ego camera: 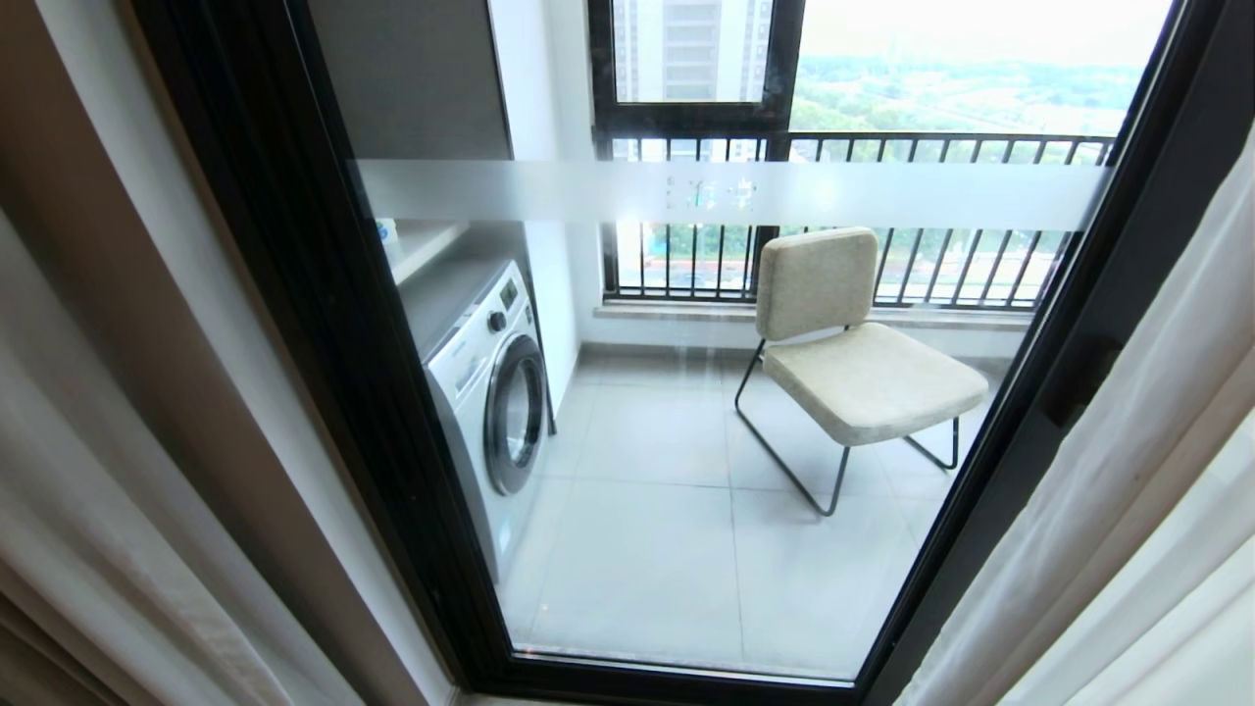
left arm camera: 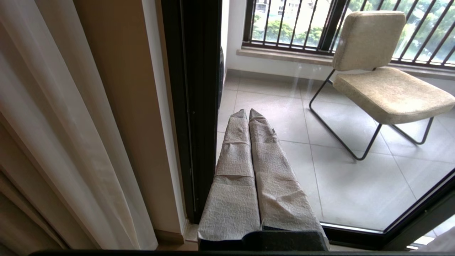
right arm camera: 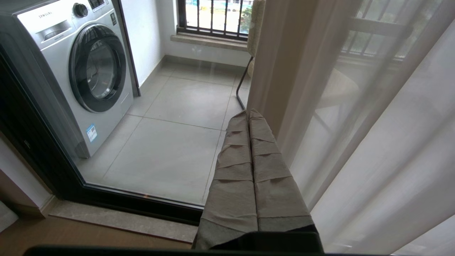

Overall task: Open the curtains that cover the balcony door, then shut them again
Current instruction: Close the inner curtains on both sides

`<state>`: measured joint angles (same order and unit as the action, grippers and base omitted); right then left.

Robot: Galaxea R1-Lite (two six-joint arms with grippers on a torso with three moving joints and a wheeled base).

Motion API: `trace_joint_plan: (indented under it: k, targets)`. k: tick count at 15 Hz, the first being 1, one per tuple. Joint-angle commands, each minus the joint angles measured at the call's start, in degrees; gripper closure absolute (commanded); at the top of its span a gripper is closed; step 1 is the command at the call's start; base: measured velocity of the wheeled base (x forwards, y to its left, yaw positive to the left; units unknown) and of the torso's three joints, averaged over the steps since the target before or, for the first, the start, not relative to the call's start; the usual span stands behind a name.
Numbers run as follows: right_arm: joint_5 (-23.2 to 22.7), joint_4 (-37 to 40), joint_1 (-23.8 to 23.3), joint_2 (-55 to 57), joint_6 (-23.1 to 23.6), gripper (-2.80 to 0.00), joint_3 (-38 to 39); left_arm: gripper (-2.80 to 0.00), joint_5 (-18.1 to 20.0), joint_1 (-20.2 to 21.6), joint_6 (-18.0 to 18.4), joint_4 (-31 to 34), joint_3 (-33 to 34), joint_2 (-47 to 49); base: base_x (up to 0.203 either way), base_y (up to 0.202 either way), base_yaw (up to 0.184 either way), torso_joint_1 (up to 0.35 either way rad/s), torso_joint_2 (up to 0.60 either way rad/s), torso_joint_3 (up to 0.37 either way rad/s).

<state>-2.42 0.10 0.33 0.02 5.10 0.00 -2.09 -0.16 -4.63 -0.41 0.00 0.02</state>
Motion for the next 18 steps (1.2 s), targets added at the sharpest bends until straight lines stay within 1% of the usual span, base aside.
trace_joint_plan:
  k: [1,18]
  targets:
    - [0.0,0.0,0.0,0.0,0.1,0.00,0.0,0.00,0.0,0.0,-0.1,-0.1,0.0,0.0,0.000,0.000,0.000,0.000,0.00,0.000]
    - [0.0,0.0,0.0,0.0,0.1,0.00,0.0,0.00,0.0,0.0,0.0,0.0,0.0,0.0,0.000,0.000,0.000,0.000,0.00,0.000]
